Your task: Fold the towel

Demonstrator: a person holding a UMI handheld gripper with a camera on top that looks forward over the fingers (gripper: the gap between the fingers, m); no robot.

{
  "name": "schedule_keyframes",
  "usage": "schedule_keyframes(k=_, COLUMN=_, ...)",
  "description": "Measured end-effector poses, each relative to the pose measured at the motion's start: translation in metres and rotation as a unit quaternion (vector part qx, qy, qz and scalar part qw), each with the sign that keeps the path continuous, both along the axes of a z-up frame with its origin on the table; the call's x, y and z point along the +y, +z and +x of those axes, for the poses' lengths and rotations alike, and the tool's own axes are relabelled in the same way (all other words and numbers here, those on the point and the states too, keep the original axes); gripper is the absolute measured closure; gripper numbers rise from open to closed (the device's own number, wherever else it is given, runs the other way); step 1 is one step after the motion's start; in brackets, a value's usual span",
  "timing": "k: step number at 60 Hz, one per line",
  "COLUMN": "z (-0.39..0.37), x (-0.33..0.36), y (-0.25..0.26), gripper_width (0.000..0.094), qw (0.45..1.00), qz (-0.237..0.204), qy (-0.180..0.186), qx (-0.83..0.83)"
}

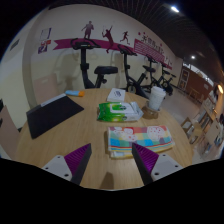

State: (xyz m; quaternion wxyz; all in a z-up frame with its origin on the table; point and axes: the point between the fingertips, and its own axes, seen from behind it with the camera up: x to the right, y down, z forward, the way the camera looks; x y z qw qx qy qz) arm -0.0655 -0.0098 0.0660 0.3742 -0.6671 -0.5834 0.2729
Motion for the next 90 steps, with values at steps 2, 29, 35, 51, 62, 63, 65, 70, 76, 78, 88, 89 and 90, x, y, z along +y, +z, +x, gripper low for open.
schedule_keyframes(k=2, z=-0.011, x=0.006, y=-0.009, gripper_width=0.0079, qw=1.000, qz=0.000, qy=0.001, qx=-0.002)
schedule_keyframes(k=29, z=-0.082, x=0.037, y=-0.081, gripper_width=0.0920, qw=0.998, qz=0.037, qy=0.007, qx=-0.056)
schedule_keyframes(k=35, z=-0.081, x=0.015, y=-0.077, gripper_width=0.0928, qw=0.997, qz=0.012, qy=0.029, qx=-0.071)
schedule_keyframes(k=51, z=-0.075, x=0.030, y=0.034, gripper_width=0.0924, qw=0.994, qz=-0.106, qy=0.012, qx=-0.011)
schedule_keyframes(k=62, z=-0.067, x=0.124, y=0.045, gripper_width=0.0916, qw=0.995, qz=-0.092, qy=-0.020, qx=-0.016)
schedule_keyframes(k=63, z=-0.064, x=0.132, y=0.041, gripper_width=0.0915, qw=0.995, qz=-0.092, qy=-0.022, qx=-0.019)
schedule_keyframes(k=65, z=-0.065, x=0.145, y=0.032, gripper_width=0.0916, qw=0.995, qz=-0.091, qy=-0.027, qx=-0.024)
schedule_keyframes(k=70, z=-0.061, x=0.174, y=0.003, gripper_width=0.0916, qw=0.996, qz=-0.076, qy=-0.036, qx=-0.039)
schedule_keyframes(k=76, z=-0.055, x=0.195, y=-0.030, gripper_width=0.0918, qw=0.996, qz=-0.054, qy=-0.030, qx=-0.059)
schedule_keyframes(k=78, z=-0.058, x=0.197, y=-0.043, gripper_width=0.0911, qw=0.996, qz=-0.054, qy=-0.028, qx=-0.063)
schedule_keyframes(k=88, z=-0.054, x=0.208, y=-0.056, gripper_width=0.0848, qw=0.996, qz=-0.050, qy=-0.019, qx=-0.069)
schedule_keyframes(k=89, z=-0.054, x=0.208, y=-0.056, gripper_width=0.0823, qw=0.996, qz=-0.052, qy=-0.015, qx=-0.069)
schedule_keyframes(k=90, z=-0.054, x=0.207, y=-0.055, gripper_width=0.0716, qw=0.996, qz=-0.054, qy=-0.012, qx=-0.070)
